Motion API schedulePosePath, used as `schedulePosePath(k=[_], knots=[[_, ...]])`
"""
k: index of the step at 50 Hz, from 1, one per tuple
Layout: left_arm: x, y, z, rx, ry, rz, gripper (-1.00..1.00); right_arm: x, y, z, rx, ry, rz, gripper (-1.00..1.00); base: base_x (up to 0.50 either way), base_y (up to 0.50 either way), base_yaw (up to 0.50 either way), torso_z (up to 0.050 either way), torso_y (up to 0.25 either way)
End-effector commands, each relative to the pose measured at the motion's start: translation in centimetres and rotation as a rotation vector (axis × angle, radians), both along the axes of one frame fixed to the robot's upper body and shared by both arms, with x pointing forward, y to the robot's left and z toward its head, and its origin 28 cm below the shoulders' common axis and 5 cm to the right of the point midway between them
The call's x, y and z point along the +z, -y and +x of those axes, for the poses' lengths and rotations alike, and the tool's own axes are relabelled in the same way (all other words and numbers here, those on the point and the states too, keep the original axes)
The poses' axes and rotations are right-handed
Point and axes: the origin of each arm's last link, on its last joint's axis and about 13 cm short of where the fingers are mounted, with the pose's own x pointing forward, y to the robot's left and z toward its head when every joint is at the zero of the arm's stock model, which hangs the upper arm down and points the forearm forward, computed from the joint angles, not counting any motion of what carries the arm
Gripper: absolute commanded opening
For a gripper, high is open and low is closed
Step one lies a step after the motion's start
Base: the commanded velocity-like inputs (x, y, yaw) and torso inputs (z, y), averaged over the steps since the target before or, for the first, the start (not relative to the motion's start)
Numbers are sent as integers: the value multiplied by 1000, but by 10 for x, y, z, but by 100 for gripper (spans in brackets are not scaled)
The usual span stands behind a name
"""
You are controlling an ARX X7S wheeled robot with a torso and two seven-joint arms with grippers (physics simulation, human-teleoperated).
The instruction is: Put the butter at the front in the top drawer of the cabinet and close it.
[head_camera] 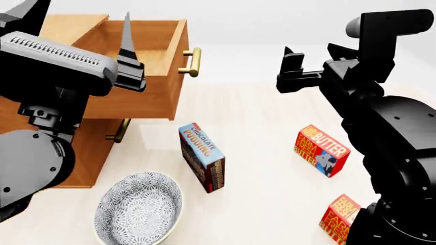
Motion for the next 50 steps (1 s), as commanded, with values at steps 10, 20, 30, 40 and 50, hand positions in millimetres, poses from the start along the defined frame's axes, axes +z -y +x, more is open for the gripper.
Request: schedulePosePath(k=[10,20,30,40,50], knots=[[-47,-7,-42,-36,44,-77,100,-2,0,0,-7,0,-10,100,0,0,0,0,0],[-51,-14,-50,-2,32,-97,100,0,-1,-2,-13,5,-23,100,0,0,0,0,0],[-51,-13,-49,-18,-24,-97,100,8,4,-10,-17,8,-92,100,0,0,0,0,0],[-51,-15,-44,-40,-42,-81,100,39,20,-13,28,-73,-223,100,0,0,0,0,0],[-58,-16,-41,-62,-55,-95,100,58,39,-8,136,-202,-388,100,0,0,0,0,0]])
